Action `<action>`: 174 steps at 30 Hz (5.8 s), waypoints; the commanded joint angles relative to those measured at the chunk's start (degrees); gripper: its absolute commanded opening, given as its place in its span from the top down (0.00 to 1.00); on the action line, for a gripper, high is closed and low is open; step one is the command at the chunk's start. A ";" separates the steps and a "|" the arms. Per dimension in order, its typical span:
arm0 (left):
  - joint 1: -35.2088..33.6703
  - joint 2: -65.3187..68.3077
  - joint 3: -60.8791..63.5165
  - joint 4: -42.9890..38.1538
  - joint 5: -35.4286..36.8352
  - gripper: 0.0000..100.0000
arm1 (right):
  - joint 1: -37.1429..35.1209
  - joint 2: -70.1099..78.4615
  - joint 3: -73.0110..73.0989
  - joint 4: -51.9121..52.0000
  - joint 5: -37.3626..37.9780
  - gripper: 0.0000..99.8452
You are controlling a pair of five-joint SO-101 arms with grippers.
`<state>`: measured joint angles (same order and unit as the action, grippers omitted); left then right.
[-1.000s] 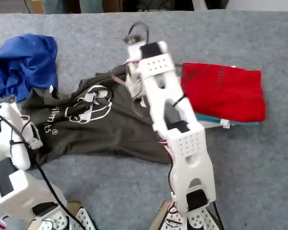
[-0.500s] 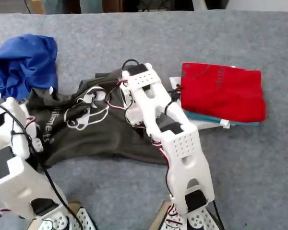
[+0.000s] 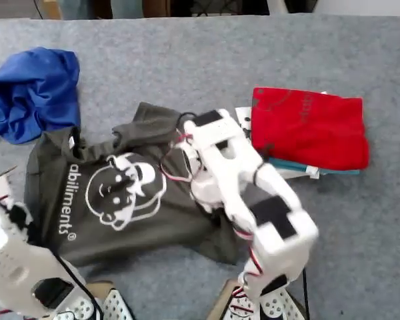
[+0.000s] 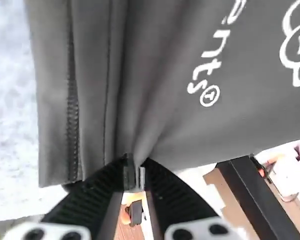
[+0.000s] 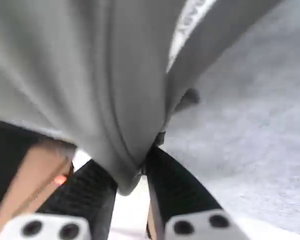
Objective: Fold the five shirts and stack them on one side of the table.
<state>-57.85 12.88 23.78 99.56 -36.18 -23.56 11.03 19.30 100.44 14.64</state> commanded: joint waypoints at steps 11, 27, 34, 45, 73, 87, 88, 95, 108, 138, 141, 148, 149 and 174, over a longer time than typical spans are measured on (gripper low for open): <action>-19.74 -19.34 -2.07 1.23 -21.45 0.97 | 0.53 -19.74 12.70 0.79 14.33 0.96; -17.71 -20.48 -16.48 1.23 4.22 0.84 | 0.97 -20.53 1.89 0.88 13.80 0.77; -8.66 -5.63 -27.21 1.23 22.59 0.84 | 0.62 -19.30 -15.25 0.44 13.80 0.77; 14.81 11.96 -31.34 1.23 34.29 0.80 | -3.16 6.55 -22.81 -23.91 -12.31 0.77; 0.75 -0.44 -0.57 1.32 8.26 0.97 | -3.16 12.79 -14.11 -8.70 -10.11 0.98; -19.12 -18.99 4.09 1.41 -7.74 0.97 | -2.90 -1.98 0.75 -10.99 -6.95 0.80; -20.53 -19.60 3.65 1.41 -9.05 0.97 | -2.90 -2.24 0.75 -10.55 -6.68 0.76; -27.82 -20.84 -0.57 1.41 -13.45 0.97 | -2.90 -3.12 -2.42 -9.58 -6.68 0.67; -33.54 -20.22 -9.98 1.41 -14.07 0.97 | -1.41 -2.95 -16.31 0.44 -1.05 0.67; 25.54 8.00 -52.70 1.23 59.43 0.79 | 3.34 10.33 -36.09 -12.84 -0.62 0.80; 28.62 9.32 -54.02 1.23 63.12 0.79 | 3.34 11.74 -40.48 -12.57 -0.62 0.80; 32.13 16.00 -54.37 1.14 69.98 0.79 | 3.69 19.30 -47.69 -11.69 -0.62 0.80; 32.13 17.32 -54.37 1.14 70.33 0.79 | 3.69 20.09 -48.22 -10.90 -0.62 0.80; 33.10 31.30 -59.82 1.23 70.42 0.87 | 3.78 21.76 -55.34 -2.46 -0.53 0.80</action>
<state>-24.62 44.62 -34.42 100.26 33.89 -20.40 33.10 -33.10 97.63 13.67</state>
